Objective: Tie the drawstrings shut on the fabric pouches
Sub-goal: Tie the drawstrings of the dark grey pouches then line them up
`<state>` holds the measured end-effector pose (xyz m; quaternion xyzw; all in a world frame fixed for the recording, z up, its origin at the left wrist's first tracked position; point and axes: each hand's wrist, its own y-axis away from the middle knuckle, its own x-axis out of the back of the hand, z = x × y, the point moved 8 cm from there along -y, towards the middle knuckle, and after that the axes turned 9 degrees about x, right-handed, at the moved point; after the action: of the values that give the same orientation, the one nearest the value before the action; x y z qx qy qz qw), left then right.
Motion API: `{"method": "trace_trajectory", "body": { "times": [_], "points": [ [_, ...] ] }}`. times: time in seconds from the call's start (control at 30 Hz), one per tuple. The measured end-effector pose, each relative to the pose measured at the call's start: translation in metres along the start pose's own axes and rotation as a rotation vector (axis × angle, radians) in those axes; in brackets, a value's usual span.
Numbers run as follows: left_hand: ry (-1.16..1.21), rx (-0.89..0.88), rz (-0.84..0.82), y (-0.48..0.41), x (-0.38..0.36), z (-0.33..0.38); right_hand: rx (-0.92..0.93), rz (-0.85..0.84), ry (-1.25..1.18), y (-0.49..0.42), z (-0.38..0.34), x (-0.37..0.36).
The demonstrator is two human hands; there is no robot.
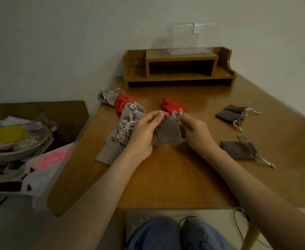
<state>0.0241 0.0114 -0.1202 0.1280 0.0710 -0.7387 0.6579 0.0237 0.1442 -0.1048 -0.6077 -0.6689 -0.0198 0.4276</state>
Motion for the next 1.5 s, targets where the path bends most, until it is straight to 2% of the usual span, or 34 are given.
{"method": "trace_trajectory", "body": {
  "times": [0.2,0.37,0.53,0.63,0.77,0.97,1.2,1.3,1.37,1.43,1.5],
  "points": [
    [-0.001,0.086,-0.030,-0.001,-0.002,-0.006,-0.147,-0.031,-0.054,-0.001,0.012,-0.004],
    [-0.377,-0.020,0.043,-0.001,0.001,-0.008,-0.217,-0.030,-0.143,0.002,0.014,-0.005],
    [-0.633,-0.146,0.094,-0.001,-0.002,-0.005,-0.374,-0.012,-0.359,0.005,0.023,-0.010],
    [-0.651,-0.160,0.163,-0.002,0.001,-0.003,-0.367,-0.019,-0.527,0.006,0.018,-0.013],
    [-0.634,-0.191,0.186,-0.001,0.005,-0.003,-0.304,-0.113,-0.629,0.005,0.009,-0.021],
    [-0.580,-0.213,0.224,-0.002,0.011,-0.002,-0.211,-0.120,-0.549,0.004,0.007,-0.022],
    [-0.626,-0.202,0.172,0.001,0.005,-0.004,-0.137,-0.111,-0.332,0.003,0.009,-0.018],
    [-0.653,-0.189,0.118,0.001,-0.002,-0.006,-0.039,-0.086,-0.185,0.002,0.004,-0.013],
    [-0.672,-0.211,0.139,0.000,-0.001,-0.006,0.028,-0.059,-0.125,0.002,-0.002,-0.012],
    [-0.688,-0.245,0.155,0.001,-0.001,-0.004,0.062,-0.038,-0.119,0.002,-0.005,-0.012],
    [-0.683,-0.263,0.147,0.003,-0.002,-0.004,0.019,-0.043,-0.176,0.003,-0.005,-0.013]
  ]
}}
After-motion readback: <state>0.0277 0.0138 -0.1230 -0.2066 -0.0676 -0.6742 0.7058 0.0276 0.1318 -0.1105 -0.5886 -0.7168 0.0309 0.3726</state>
